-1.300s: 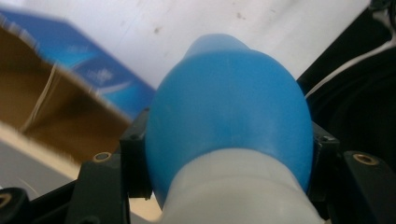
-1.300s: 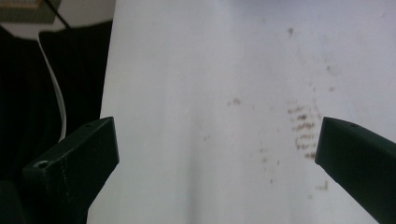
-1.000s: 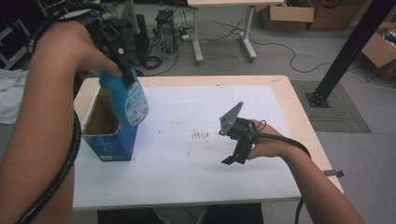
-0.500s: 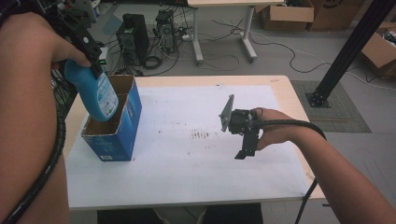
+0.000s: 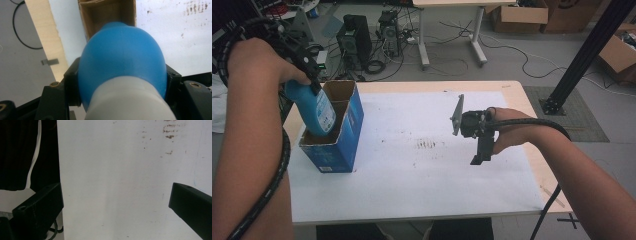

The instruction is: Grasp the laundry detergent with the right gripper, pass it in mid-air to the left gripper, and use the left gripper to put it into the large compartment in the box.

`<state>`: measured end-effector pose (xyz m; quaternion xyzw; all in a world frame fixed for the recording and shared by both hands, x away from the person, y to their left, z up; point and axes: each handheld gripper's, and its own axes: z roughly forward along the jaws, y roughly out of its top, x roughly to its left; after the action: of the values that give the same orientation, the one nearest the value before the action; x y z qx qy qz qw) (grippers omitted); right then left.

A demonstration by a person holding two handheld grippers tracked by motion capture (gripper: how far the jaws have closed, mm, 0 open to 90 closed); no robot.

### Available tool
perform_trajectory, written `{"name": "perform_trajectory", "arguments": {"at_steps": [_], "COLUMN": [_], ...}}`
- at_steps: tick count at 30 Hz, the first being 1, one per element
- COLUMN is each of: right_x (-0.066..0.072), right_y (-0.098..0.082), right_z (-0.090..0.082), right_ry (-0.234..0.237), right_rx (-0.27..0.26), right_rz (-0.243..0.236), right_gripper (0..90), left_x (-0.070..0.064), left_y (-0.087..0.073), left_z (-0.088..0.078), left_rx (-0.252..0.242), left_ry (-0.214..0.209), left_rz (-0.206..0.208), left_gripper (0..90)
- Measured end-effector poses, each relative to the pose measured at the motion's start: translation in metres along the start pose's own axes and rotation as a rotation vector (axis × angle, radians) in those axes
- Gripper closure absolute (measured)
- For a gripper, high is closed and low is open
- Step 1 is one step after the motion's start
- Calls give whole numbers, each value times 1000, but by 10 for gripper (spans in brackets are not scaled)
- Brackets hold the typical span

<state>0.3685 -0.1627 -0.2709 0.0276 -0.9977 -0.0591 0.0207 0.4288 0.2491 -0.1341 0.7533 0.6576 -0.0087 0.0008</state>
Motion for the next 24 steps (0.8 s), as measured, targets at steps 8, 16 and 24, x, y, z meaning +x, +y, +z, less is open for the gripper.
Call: {"name": "perform_trajectory", "arguments": {"at_steps": [8,16,24], "right_x": [0,0,0], "right_y": [-2,-3,-4], "right_z": [5,7,8], "right_ry": [8,11,11], "right_rx": [-4,-8,-9], "right_rz": [8,9,12], "right_gripper": [0,0,0], "left_x": [-1,-8,-7], "left_y": [4,9,11], "left_z": [32,78,115], "left_rx": [-13,-2,-1], "left_ry": [18,43,45], "left_rz": [-13,-18,-18], "left_gripper": [379,379,380]}}
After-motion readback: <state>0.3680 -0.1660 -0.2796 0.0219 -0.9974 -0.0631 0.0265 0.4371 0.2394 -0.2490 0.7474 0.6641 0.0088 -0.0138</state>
